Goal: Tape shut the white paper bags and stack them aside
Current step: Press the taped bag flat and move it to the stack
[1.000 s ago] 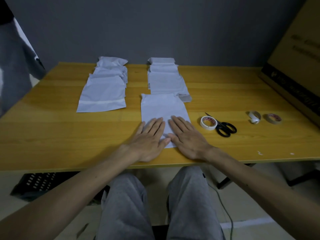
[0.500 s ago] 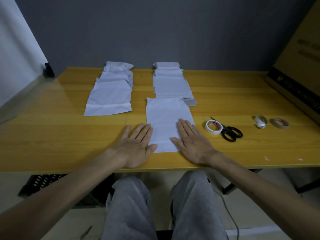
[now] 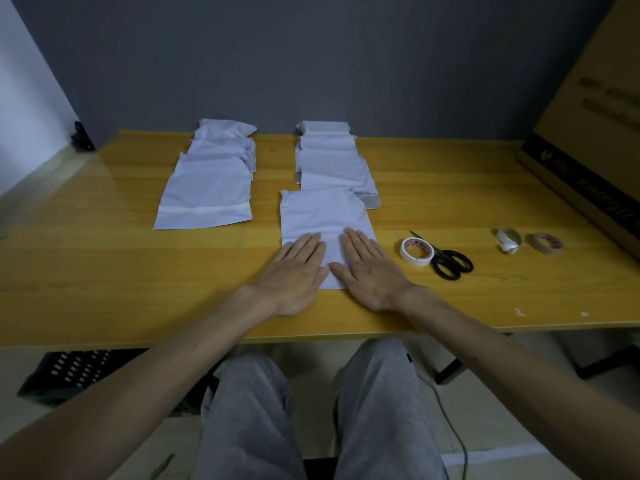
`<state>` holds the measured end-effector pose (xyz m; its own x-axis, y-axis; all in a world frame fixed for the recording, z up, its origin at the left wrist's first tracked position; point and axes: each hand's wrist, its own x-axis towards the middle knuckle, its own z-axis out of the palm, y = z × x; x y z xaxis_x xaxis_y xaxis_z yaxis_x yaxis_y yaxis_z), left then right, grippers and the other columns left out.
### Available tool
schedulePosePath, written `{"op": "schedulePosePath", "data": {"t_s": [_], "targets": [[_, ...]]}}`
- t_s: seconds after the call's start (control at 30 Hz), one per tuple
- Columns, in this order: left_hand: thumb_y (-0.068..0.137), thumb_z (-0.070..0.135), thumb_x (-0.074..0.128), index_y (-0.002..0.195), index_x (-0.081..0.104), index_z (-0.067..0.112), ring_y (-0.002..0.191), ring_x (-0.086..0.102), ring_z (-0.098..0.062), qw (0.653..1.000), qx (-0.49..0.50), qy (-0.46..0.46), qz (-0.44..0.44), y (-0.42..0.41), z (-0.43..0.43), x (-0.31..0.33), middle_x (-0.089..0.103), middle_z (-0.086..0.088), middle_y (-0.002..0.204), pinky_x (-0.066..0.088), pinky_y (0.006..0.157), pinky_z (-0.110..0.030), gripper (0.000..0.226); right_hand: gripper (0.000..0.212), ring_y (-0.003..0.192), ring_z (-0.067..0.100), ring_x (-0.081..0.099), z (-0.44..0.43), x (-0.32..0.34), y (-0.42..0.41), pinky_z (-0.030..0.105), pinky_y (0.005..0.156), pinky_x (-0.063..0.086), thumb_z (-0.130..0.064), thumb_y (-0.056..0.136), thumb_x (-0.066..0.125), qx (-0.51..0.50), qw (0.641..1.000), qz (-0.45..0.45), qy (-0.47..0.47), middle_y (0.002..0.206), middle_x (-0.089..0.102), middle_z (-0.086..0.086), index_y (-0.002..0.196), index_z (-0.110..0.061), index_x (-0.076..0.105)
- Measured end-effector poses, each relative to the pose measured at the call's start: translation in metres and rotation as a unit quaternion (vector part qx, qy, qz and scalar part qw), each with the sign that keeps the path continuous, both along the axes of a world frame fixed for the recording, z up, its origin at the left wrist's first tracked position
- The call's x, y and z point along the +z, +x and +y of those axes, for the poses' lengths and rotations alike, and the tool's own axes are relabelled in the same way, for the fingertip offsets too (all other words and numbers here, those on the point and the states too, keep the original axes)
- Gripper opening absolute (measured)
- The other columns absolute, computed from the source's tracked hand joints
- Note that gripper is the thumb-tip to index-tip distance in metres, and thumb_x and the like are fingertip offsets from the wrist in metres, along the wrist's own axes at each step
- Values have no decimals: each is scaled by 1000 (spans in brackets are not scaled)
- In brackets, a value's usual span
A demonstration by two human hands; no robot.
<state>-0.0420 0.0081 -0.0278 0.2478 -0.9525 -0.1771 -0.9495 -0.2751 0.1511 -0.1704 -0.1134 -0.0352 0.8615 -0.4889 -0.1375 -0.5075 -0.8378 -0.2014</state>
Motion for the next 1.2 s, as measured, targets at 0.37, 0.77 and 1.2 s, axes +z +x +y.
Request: {"op": "schedulePosePath", "data": {"t_s": [0.37,0.77,1.2], "targets": [[103,47,9,153,-8,18,145,-21,-10,999,27,-39,-18,-3,10,-3,-18,2,160,-8,120,-42,61,89,146,26,-17,14,8,-7,44,117,-13,-52,76,-29,40,973,19,-225,159,-15,11,152,-13,-5],[104,36,23,150,28,8,149,8,-23,980,-14,-160,-120,-15,25,-5,19,-11,159,2,118,-35,53,63,145,11,-18,23,-6,-13,30,118,-11,-51,99,6,43,998,-7,-42,159,-15,-2,152,-20,-7],[102,44,4,152,-14,25,144,-24,-9,999,38,29,-9,-2,27,-3,-24,10,157,-12,118,-45,56,68,146,13,-16,31,-2,-3,32,119,-10,-55,99,11,16,1000,6,-19,160,-16,1,152,-18,-9]]}}
